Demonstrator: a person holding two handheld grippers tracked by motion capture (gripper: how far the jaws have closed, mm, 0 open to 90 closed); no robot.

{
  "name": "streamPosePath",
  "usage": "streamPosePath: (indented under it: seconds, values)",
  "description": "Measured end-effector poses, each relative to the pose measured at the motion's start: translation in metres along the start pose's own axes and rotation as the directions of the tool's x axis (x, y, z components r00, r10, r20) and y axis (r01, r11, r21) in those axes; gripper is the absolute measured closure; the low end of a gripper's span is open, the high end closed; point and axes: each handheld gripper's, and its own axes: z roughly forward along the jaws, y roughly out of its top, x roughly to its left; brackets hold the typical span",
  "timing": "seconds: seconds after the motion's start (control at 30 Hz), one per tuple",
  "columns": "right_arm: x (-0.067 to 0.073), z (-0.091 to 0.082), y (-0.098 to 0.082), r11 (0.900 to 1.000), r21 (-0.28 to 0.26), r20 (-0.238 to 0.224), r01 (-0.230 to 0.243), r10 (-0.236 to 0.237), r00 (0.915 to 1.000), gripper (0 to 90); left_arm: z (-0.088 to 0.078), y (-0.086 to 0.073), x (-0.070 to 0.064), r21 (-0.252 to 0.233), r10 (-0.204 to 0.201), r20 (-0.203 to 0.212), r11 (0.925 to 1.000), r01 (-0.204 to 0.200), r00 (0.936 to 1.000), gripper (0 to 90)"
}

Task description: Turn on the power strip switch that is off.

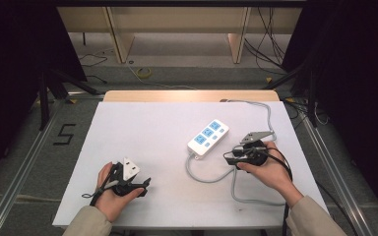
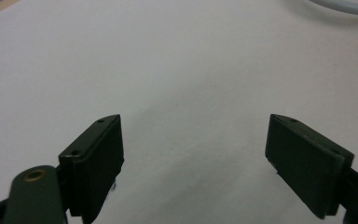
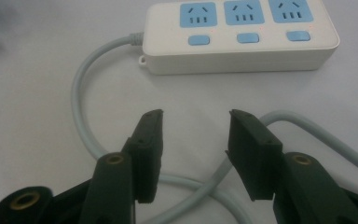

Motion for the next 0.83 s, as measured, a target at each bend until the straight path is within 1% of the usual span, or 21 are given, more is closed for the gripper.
streamPosePath:
  seconds: [0.03, 0.13, 0.27, 0.33, 0.47, 0.5, 0.57, 0.83]
  values:
    - [0.001, -0.001, -0.002, 1.000, -0.004, -0.004, -0.001, 0.001, 1.0000, 54.8, 0.000, 0.000, 0.000, 0.000, 0.000, 0.000, 1.0000, 0.000, 1.0000, 19.1]
    - [0.002, -0.004, -0.007, 1.000, -0.023, -0.003, 0.015, -0.015, 0.9999, 54.0, 0.000, 0.000, 0.000, 0.002, -0.001, -0.001, 1.0000, 0.001, 1.0000, 19.1]
    - [0.006, -0.008, -0.015, 0.999, -0.052, -0.004, 0.017, -0.017, 0.9998, 53.2, 0.000, 0.000, 0.001, 0.004, 0.001, -0.002, 1.0000, -0.001, 1.0000, 19.1]
    - [0.007, -0.009, -0.019, 0.998, -0.055, -0.008, 0.018, -0.019, 0.9998, 52.9, 0.000, -0.001, 0.001, 0.007, 0.003, -0.003, 1.0000, -0.003, 1.0000, 19.1]
    - [0.010, -0.010, -0.028, 0.997, -0.079, -0.015, 0.010, -0.011, 0.9998, 52.9, 0.000, -0.001, 0.002, 0.009, 0.000, -0.003, 1.0000, 0.000, 1.0000, 19.1]
    - [0.010, -0.011, -0.030, 0.997, -0.079, -0.017, 0.006, -0.008, 0.9998, 52.8, 0.001, -0.001, 0.002, 0.006, -0.006, -0.005, 1.0000, 0.006, 1.0000, 19.1]
    - [0.010, -0.012, -0.032, 0.997, -0.077, -0.023, 0.003, -0.005, 0.9997, 52.6, 0.001, -0.002, 0.002, 0.006, -0.007, -0.007, 1.0000, 0.007, 1.0000, 19.1]
    - [0.011, -0.014, -0.038, 0.996, -0.086, -0.020, -0.006, 0.004, 0.9998, 52.0, 0.001, -0.002, 0.004, 0.007, -0.007, -0.008, 0.9999, 0.007, 0.9999, 19.0]
